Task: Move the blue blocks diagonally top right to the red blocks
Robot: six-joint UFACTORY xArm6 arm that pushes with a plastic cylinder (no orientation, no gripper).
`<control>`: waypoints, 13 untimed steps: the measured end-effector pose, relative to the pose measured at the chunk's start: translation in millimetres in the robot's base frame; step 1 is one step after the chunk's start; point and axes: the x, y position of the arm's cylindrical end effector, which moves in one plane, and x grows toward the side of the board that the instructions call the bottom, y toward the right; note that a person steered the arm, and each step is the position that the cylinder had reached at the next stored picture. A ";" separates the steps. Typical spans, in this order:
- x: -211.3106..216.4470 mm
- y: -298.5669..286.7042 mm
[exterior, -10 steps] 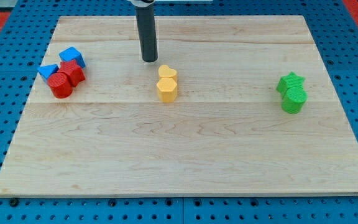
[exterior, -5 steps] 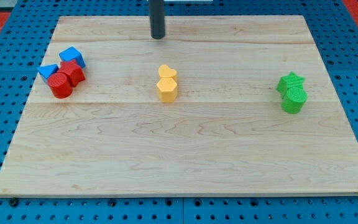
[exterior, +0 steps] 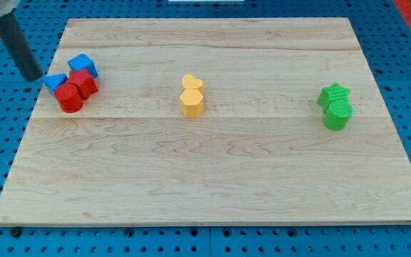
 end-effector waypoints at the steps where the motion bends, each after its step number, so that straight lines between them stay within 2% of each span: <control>1: 36.8 -0.4; 3: 1.7 17.7; 4: 14.5 7.4; 5: 41.7 25.4; 7: -6.9 50.0; 8: -10.3 48.3; 9: -15.0 6.3; 10: -34.5 26.4; 11: -80.6 78.4; 12: -85.1 116.2; 13: -84.9 95.7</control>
